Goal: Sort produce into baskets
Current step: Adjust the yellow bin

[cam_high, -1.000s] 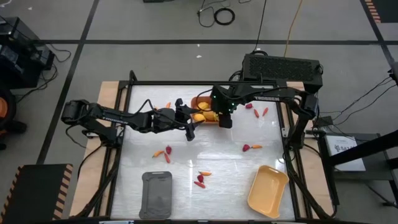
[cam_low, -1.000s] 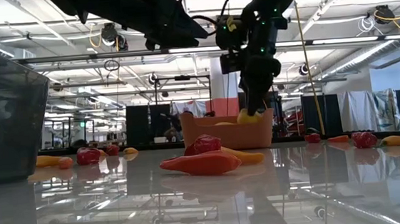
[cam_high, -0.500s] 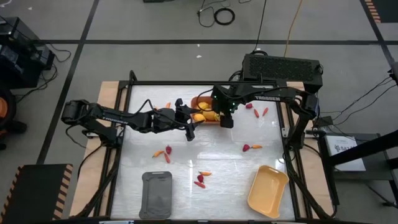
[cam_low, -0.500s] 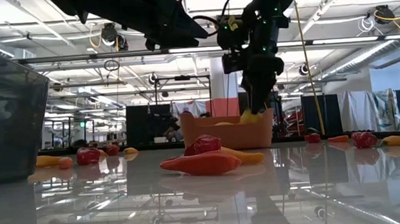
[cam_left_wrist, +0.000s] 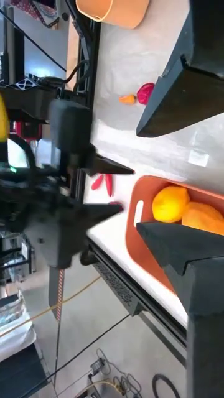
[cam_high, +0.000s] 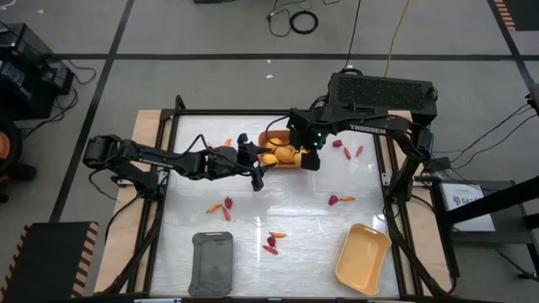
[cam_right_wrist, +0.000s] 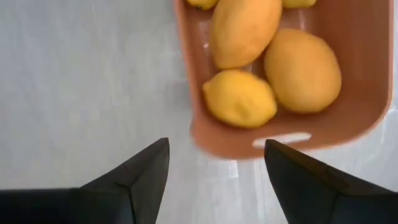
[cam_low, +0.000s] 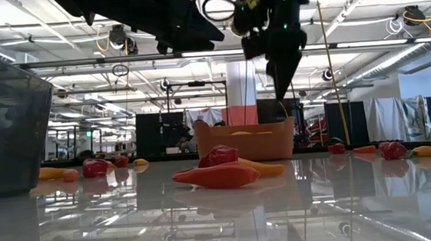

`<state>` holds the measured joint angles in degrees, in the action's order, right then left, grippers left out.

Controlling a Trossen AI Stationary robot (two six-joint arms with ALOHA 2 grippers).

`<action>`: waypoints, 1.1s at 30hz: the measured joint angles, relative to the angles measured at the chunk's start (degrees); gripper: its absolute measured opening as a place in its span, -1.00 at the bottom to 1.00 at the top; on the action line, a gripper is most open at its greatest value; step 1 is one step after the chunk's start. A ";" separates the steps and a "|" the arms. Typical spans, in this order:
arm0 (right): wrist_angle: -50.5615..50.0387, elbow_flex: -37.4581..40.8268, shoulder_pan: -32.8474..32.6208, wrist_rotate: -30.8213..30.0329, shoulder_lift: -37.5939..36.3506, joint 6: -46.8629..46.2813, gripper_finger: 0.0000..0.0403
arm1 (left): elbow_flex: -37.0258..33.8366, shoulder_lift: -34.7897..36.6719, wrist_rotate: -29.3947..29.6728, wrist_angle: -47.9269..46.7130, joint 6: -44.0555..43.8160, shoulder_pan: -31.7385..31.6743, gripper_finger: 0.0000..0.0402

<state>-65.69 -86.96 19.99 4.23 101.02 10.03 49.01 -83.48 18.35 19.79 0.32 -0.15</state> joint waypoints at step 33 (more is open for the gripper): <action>16.29 34.01 -53.22 -5.46 -31.58 -63.54 -0.98 | 0.00 0.04 -0.26 -3.89 -1.51 9.89 0.20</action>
<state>-49.39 -52.95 -33.23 -1.23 69.43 -53.50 49.01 -83.44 18.09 15.90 -1.19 9.74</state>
